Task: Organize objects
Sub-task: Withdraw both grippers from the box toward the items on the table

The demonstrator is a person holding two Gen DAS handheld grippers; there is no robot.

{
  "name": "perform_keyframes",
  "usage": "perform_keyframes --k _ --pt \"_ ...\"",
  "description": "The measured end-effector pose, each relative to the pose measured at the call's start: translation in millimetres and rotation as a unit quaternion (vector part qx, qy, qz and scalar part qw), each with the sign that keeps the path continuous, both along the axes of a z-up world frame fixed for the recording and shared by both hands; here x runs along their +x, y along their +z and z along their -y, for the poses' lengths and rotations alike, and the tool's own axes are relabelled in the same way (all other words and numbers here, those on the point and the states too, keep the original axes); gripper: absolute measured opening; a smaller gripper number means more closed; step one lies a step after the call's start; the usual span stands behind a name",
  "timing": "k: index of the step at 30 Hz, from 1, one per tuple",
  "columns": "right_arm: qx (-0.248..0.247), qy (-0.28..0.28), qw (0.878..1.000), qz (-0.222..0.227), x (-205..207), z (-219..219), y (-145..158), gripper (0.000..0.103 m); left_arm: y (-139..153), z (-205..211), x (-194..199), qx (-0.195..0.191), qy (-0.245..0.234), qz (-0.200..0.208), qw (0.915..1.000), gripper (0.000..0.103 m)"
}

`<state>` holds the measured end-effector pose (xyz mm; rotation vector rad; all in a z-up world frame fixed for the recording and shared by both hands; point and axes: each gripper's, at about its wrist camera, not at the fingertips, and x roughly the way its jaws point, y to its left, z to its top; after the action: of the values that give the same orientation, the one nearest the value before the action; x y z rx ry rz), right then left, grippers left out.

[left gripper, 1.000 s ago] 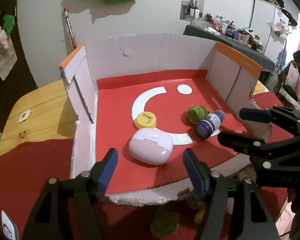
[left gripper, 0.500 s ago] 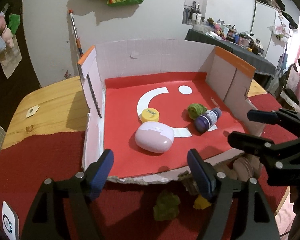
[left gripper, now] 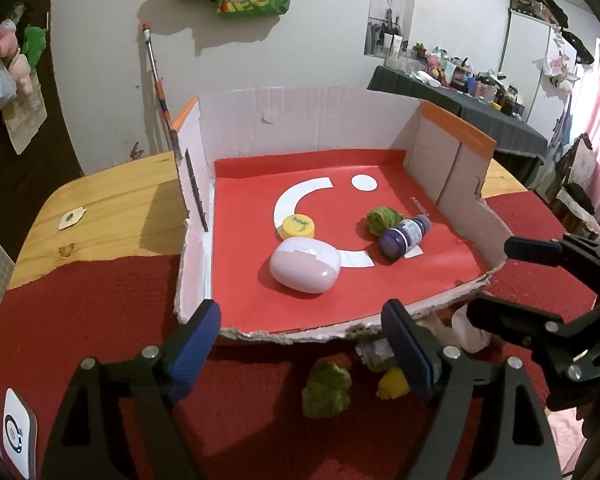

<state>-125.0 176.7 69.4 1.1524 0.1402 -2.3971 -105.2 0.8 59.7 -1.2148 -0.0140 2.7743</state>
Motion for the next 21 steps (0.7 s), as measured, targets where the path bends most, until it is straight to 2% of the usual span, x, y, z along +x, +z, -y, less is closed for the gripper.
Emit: perform_keyframes --k 9,21 --pt "-0.011 0.005 1.000 0.002 18 -1 3 0.095 2 0 14 0.003 0.000 -0.002 1.0000 0.090" --pt "-0.028 0.005 0.999 0.017 37 -3 -1 0.098 -2 -1 32 0.006 -0.006 0.006 0.9999 0.090"
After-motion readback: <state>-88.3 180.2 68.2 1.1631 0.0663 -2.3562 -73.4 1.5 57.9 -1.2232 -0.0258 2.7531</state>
